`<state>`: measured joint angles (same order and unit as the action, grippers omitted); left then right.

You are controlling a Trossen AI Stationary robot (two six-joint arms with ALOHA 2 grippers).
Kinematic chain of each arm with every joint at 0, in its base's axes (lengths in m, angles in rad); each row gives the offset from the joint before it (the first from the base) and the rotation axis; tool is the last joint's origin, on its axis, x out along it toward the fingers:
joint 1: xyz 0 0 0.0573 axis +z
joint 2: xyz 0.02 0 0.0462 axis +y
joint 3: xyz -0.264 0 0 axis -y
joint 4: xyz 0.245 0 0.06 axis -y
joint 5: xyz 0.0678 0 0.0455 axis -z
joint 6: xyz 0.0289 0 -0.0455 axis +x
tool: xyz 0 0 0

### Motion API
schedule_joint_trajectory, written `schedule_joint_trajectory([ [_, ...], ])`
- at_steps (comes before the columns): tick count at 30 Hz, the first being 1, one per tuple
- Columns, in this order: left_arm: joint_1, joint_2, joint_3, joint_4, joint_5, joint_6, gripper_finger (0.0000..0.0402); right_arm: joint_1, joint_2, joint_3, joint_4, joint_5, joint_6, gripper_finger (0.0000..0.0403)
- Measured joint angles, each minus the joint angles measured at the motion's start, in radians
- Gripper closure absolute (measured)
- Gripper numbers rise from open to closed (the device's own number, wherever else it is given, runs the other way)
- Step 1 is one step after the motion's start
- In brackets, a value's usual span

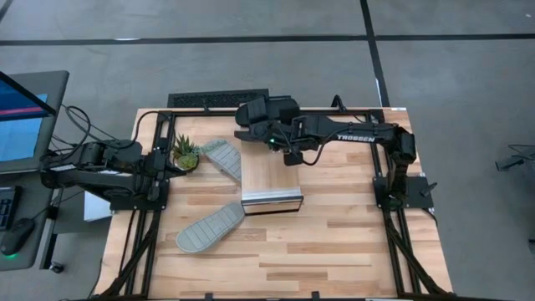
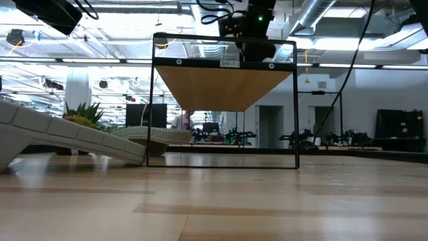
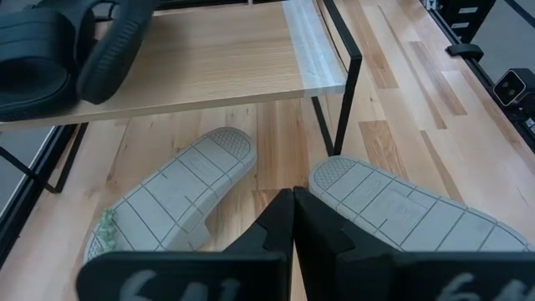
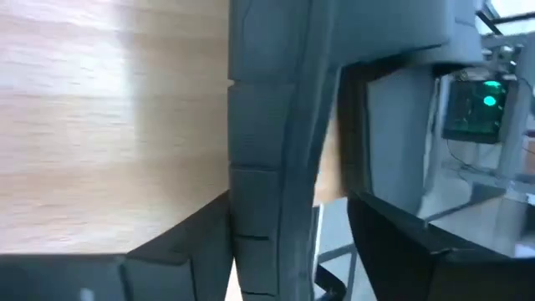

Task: Pick and place slides into the shelf
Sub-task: Put the black slide on the shelf

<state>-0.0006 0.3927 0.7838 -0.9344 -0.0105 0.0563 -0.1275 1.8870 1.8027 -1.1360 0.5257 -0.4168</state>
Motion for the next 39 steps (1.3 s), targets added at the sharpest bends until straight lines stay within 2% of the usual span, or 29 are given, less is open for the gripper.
schedule_joint_trajectory([
  [22, 0.000, 0.000, 0.000, 0.000, 0.000, 0.000, 0.0401, 0.029, 0.000, 0.000, -0.011, -0.060, 0.037, 0.0169],
  [39, 0.000, 0.000, 0.000, 0.000, 0.000, 0.000, 0.0401, 0.036, 0.000, -0.001, -0.023, -0.053, 0.079, 0.0159],
])
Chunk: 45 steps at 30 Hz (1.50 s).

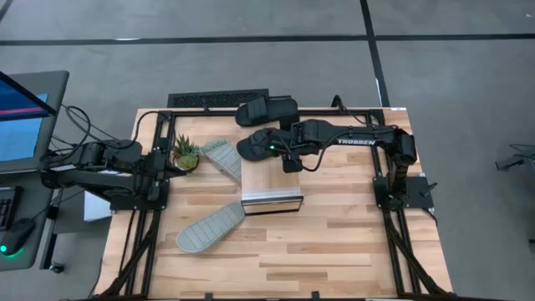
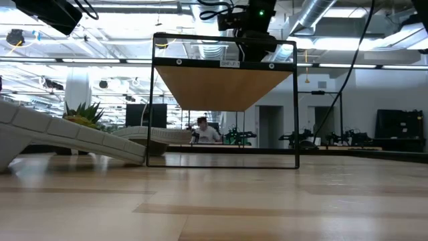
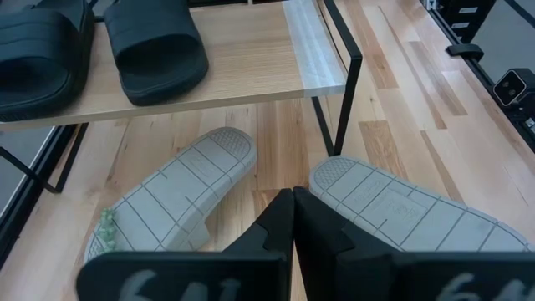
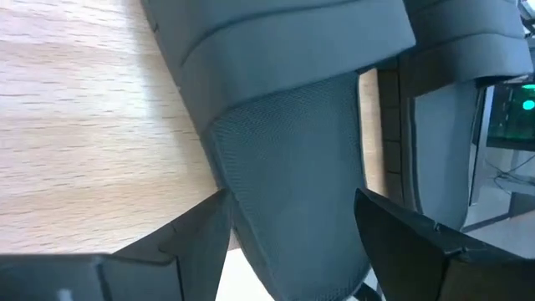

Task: Pick and place slides into the shelf
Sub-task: Put the black slide on the shelf

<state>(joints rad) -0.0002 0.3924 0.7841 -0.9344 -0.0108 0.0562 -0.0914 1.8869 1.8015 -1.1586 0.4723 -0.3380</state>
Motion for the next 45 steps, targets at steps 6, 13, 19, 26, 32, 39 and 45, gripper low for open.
schedule_joint_trajectory([
  [6, 0.000, 0.000, 0.000, 0.000, 0.000, 0.000, 0.0401, 0.025, 0.000, 0.000, 0.000, 0.138, 0.000, 0.0159],
  [13, 0.000, 0.000, 0.000, 0.000, 0.000, 0.000, 0.0401, 0.061, -0.003, 0.029, -0.025, 0.179, -0.001, 0.0278],
  [19, 0.000, 0.000, 0.000, 0.000, 0.000, 0.000, 0.0401, 0.060, -0.005, 0.129, -0.043, -0.143, -0.007, 0.0388],
  [26, 0.000, 0.000, 0.000, 0.000, 0.000, 0.000, 0.0401, 0.050, -0.005, 0.211, -0.055, -0.437, -0.076, 0.0402],
  [32, 0.000, 0.000, 0.000, 0.000, 0.000, 0.000, 0.0401, 0.049, 0.047, 0.211, -0.130, -0.478, -0.114, 0.0402],
  [39, 0.000, 0.000, 0.000, 0.000, 0.000, 0.000, 0.0401, 0.029, 0.129, 0.209, -0.123, -0.470, -0.138, 0.0403],
  [45, 0.000, 0.000, 0.000, 0.000, 0.000, 0.000, 0.0401, 0.016, 0.131, 0.210, -0.050, -0.468, -0.168, 0.0403],
])
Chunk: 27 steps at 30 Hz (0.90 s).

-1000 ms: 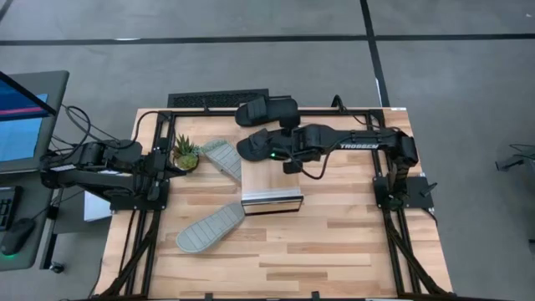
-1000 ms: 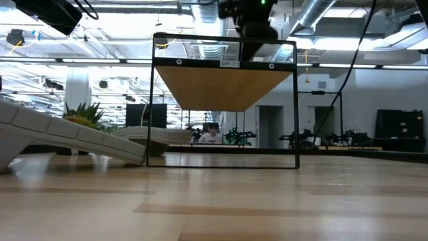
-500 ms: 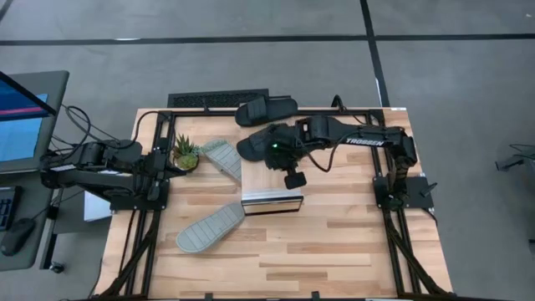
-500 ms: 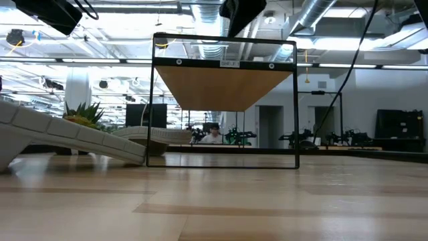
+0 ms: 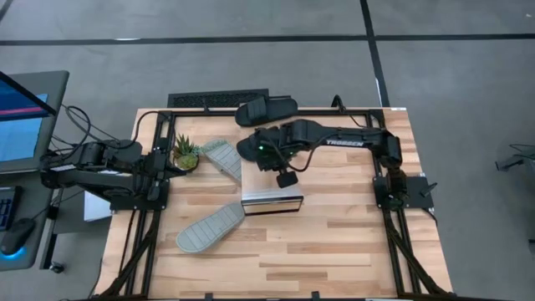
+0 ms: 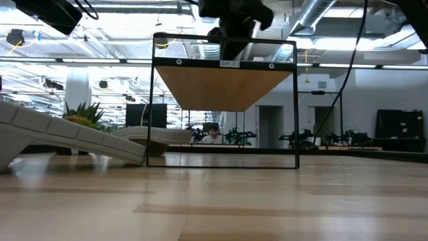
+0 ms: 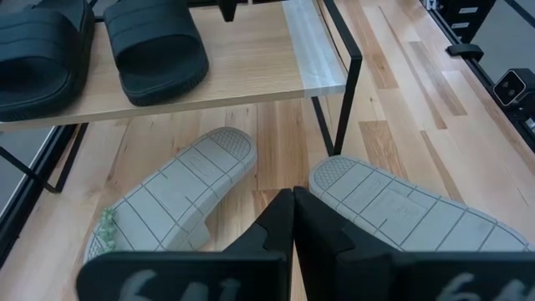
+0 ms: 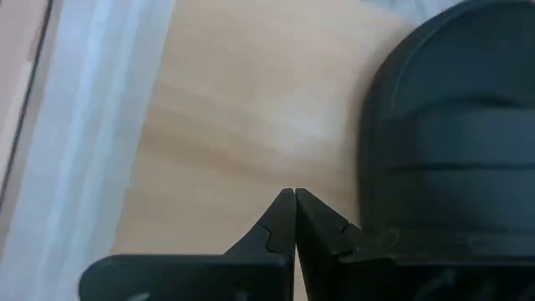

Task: Pick and place slides into the shelf
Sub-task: Put the black slide on the shelf

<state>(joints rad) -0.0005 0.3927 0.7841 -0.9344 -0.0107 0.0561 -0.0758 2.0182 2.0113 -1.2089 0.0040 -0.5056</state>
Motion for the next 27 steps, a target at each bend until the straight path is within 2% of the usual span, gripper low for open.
schedule_joint_trajectory([
  [14, 0.000, 0.000, 0.000, 0.000, 0.000, 0.000, 0.0401, -0.038, 0.000, -0.007, 0.077, 0.000, -0.028, 0.0403],
  [27, 0.000, 0.000, 0.000, 0.000, 0.000, 0.000, 0.0401, -0.086, 0.000, -0.007, 0.152, 0.052, -0.059, 0.0403],
])
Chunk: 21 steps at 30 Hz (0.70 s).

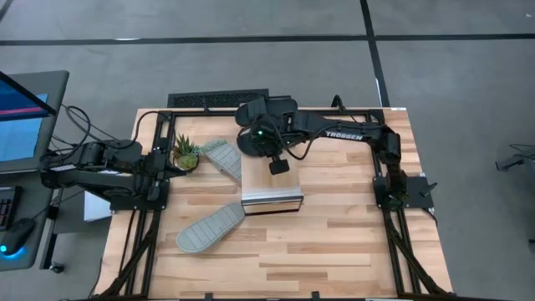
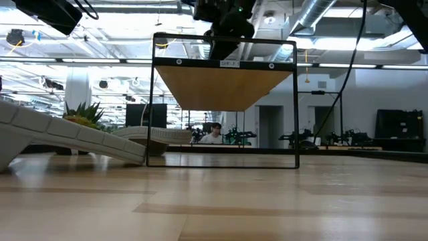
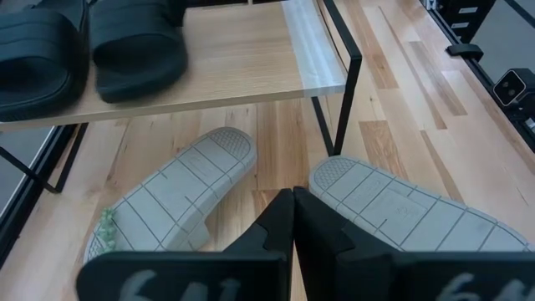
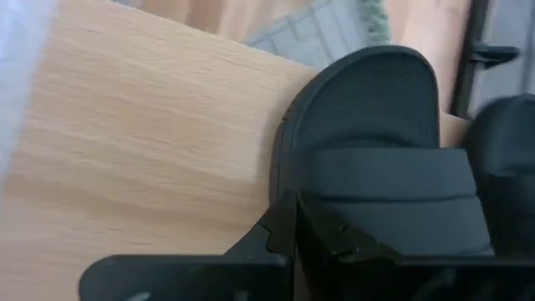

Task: Pick and place slides into the shelf
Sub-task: Put the black slide on the shelf

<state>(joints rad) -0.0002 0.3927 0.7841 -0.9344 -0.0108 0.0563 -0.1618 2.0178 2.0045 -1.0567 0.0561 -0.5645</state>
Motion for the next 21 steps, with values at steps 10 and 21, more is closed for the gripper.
schedule_joint_trajectory([
  [10, 0.000, 0.000, 0.000, 0.000, 0.000, 0.000, 0.0401, -0.045, 0.000, 0.000, 0.030, 0.020, -0.020, 0.0403],
  [21, 0.000, 0.000, 0.000, 0.000, 0.000, 0.000, 0.0401, -0.055, 0.000, 0.000, 0.042, 0.024, -0.023, 0.0403],
])
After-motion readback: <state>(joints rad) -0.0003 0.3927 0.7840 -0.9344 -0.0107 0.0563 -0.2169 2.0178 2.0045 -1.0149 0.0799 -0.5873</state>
